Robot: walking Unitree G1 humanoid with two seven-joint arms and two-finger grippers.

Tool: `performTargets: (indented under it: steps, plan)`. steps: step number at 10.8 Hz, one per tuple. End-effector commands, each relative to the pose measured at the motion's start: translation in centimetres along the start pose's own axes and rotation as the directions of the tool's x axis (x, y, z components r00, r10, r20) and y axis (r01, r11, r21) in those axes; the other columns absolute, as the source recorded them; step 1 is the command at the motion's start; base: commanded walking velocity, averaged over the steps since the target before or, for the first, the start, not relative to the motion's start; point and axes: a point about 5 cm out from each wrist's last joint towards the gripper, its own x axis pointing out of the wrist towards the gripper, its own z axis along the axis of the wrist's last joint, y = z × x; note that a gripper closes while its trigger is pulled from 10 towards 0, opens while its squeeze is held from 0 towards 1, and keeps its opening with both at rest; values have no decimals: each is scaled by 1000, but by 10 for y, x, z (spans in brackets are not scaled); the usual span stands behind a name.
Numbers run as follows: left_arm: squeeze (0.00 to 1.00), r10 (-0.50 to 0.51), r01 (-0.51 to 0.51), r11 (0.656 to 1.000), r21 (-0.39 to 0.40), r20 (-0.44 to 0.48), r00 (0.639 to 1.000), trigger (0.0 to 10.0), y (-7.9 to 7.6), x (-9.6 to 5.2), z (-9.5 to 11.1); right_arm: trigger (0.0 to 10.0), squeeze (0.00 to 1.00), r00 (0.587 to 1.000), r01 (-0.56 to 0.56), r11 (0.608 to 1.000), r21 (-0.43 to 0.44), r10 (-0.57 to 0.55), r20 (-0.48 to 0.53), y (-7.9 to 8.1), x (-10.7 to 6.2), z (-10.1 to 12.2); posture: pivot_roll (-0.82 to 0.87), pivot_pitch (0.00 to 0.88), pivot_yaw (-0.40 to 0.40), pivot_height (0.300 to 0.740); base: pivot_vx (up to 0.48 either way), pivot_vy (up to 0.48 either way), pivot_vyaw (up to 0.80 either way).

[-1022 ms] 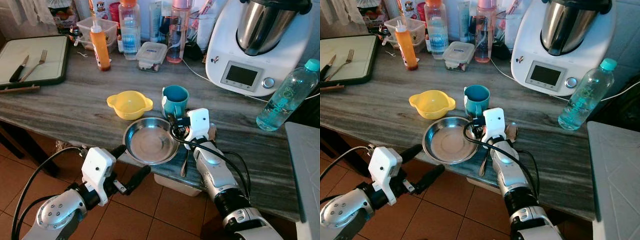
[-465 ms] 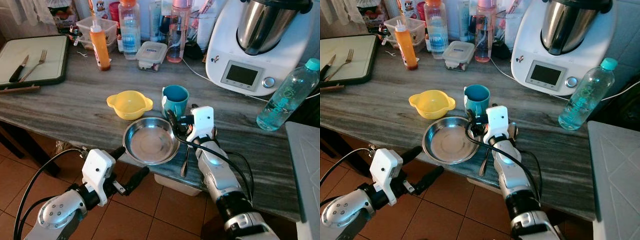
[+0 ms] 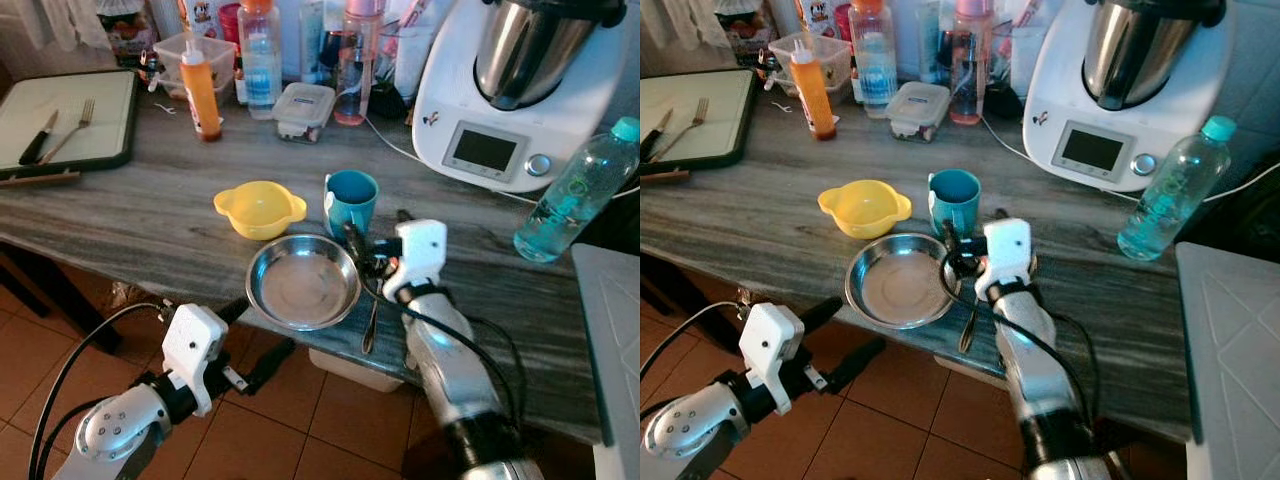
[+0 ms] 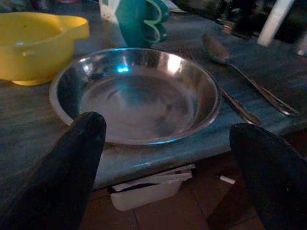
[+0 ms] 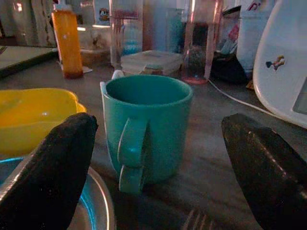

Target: Setting the table

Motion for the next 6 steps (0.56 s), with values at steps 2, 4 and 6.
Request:
performTargets:
  steps: [2, 4, 6]
  plan:
    - [0, 61, -61, 998, 5, 35, 998, 10000, 7, -1, 12, 10000, 1000, 1000, 3, 1000, -9, -3, -3, -4, -14, 5, 191, 72, -38, 740, 0, 0, 0]
    - [0, 100, -101, 995, 7, 73, 992, 10000, 12, 1, 20, 10000, 1000, 999, 0, 1000, -6, 0, -41, -11, -38, 2, 184, 55, -42, 740, 0, 0, 0]
    - [0, 168, -170, 985, 0, 119, 978, 10000, 19, 5, 29, 10000, 1000, 998, 4, 1000, -4, -4, -65, -14, -49, 3, 176, 38, -45, 740, 0, 0, 0]
